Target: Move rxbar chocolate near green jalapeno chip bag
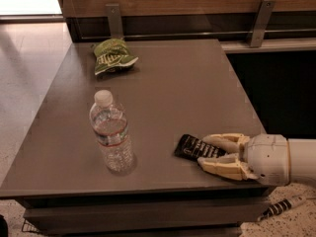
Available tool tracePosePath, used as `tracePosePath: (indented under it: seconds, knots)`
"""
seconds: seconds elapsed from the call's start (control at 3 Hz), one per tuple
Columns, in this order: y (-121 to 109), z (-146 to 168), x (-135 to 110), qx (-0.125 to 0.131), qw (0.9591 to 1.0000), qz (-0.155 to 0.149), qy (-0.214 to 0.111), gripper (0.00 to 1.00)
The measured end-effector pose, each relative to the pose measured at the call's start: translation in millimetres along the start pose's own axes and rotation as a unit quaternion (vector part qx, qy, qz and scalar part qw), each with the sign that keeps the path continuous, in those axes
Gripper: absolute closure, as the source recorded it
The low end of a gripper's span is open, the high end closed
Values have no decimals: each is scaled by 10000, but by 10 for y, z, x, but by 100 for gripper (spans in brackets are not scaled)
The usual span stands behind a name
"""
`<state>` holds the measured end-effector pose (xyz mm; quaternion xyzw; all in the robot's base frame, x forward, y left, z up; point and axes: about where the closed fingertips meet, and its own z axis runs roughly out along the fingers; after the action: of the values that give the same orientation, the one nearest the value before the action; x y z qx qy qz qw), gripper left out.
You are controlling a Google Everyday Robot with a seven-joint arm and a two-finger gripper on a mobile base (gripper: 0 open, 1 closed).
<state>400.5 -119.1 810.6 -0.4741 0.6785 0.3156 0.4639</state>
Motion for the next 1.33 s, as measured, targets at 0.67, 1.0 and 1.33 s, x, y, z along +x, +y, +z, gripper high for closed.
tracePosePath:
  seconds: [0.67,1.0,1.33]
  knots:
    - [-471,-458,-338,265,9993,-174,218,100]
    - [-915,-783,-686,488,9977,-357,315,100]
    - [-1235,-990,-916,679,9958,-485,379,100]
